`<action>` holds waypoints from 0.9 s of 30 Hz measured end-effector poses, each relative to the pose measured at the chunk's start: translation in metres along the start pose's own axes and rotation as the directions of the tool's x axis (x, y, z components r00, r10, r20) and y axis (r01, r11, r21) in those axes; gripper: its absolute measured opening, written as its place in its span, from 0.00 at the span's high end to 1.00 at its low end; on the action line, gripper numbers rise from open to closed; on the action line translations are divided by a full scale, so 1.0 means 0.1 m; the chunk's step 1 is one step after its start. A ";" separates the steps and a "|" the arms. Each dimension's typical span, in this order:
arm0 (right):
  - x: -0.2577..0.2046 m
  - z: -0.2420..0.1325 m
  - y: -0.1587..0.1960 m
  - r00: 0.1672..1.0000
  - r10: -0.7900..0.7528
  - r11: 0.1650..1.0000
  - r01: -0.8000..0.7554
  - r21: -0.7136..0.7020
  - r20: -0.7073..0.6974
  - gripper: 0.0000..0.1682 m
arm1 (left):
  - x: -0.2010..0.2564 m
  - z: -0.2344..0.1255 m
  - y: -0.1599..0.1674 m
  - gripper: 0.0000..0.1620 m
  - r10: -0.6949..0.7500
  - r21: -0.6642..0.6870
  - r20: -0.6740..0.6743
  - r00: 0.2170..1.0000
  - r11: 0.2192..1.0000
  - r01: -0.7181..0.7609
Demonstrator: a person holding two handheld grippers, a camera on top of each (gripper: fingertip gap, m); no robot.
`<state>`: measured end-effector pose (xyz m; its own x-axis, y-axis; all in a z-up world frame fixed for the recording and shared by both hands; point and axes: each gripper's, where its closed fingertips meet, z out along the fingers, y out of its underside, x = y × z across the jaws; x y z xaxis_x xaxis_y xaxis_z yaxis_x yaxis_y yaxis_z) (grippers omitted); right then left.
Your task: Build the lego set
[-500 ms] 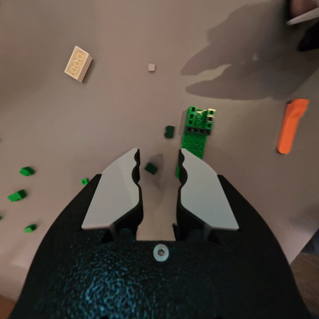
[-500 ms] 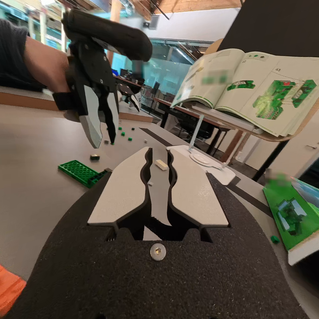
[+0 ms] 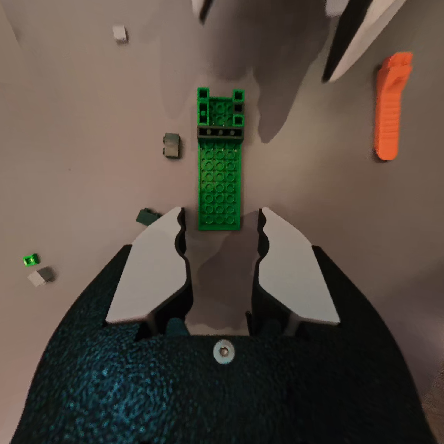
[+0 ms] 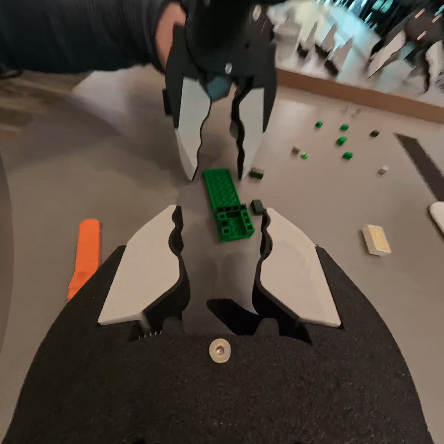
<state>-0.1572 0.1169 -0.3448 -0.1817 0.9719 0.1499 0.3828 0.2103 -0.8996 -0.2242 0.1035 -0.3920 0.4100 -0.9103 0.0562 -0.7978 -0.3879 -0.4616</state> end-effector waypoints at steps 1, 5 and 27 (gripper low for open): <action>-0.01 0.02 0.07 1.000 0.003 0.999 -0.001 -0.046 0.029 0.62 | 0.01 0.01 -0.02 0.65 0.005 -0.002 -0.013 1.000 1.000 -0.006; 0.01 0.10 0.22 0.995 0.026 0.989 -0.011 -0.144 0.101 0.59 | -0.07 0.03 0.00 0.77 0.087 -0.064 0.025 0.996 0.994 -0.085; 0.14 0.46 0.13 0.464 -0.855 0.492 0.582 -0.648 -0.232 0.83 | -0.07 -0.08 -0.25 0.80 -0.341 0.217 -0.341 0.876 0.878 0.426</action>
<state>-0.1970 0.1282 -0.3730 -0.2012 0.2958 0.9338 0.6690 0.7378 -0.0896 -0.2103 0.1189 -0.3740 0.4804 -0.7143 0.5089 -0.4300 -0.6976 -0.5732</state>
